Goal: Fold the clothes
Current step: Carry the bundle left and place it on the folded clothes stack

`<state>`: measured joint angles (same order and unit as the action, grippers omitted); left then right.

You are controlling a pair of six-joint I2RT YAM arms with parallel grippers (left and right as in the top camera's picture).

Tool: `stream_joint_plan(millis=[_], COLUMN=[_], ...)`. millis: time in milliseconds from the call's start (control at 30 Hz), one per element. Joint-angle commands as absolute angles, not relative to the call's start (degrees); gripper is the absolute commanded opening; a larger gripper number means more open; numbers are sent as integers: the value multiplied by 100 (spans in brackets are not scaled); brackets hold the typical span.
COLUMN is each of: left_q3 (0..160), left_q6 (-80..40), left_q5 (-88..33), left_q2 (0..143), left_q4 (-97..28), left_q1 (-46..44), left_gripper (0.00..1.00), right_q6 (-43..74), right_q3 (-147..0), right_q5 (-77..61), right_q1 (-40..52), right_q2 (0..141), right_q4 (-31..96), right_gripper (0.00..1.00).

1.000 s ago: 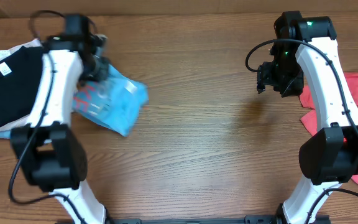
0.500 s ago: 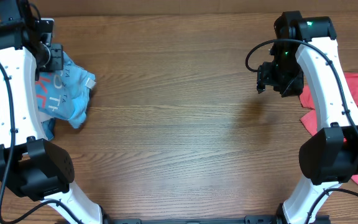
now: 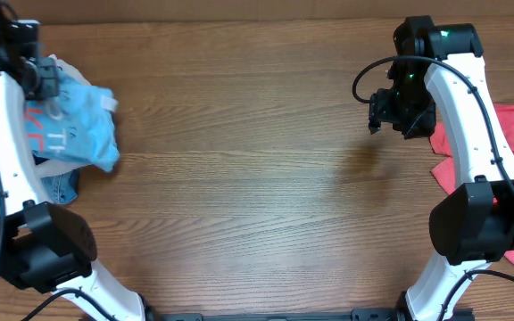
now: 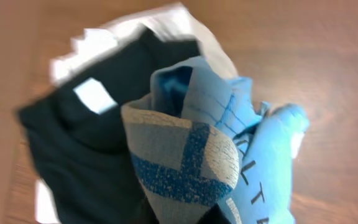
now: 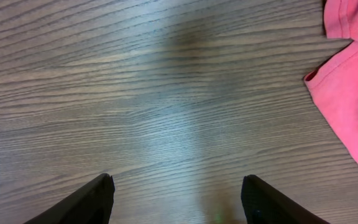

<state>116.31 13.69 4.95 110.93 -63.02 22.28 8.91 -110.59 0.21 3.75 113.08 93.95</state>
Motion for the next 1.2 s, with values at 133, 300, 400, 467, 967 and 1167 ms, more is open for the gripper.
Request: stream_joint_plan(millis=[133, 300, 400, 467, 967, 1167], left_q3=[11865, 11865, 11865, 11865, 11904, 11902], left_q6=[1461, 1459, 1457, 1455, 1212, 893], left_q5=[102, 43, 25, -3, -301, -115], left_q2=[11028, 11275, 11474, 11587, 11649, 11651], left_q4=[-5518, -5284, -5273, -5238, -4858, -4768], left_q1=[2860, 3153, 3284, 3352, 3627, 3789], left_gripper=[8, 8, 7, 6, 4, 4], right_q6=[856, 871, 873, 873, 897, 897], right_q3=[-11135, -11135, -11135, -11135, -11135, -11135], right_q5=[-12, -14, -14, -14, -16, -14], right_q1=[366, 366, 366, 368, 366, 366], right_q2=[11273, 11273, 11273, 11273, 11273, 11273], right_q4=[9376, 9378, 9382, 9384, 9402, 9400], right_gripper=[69, 70, 70, 69, 70, 70])
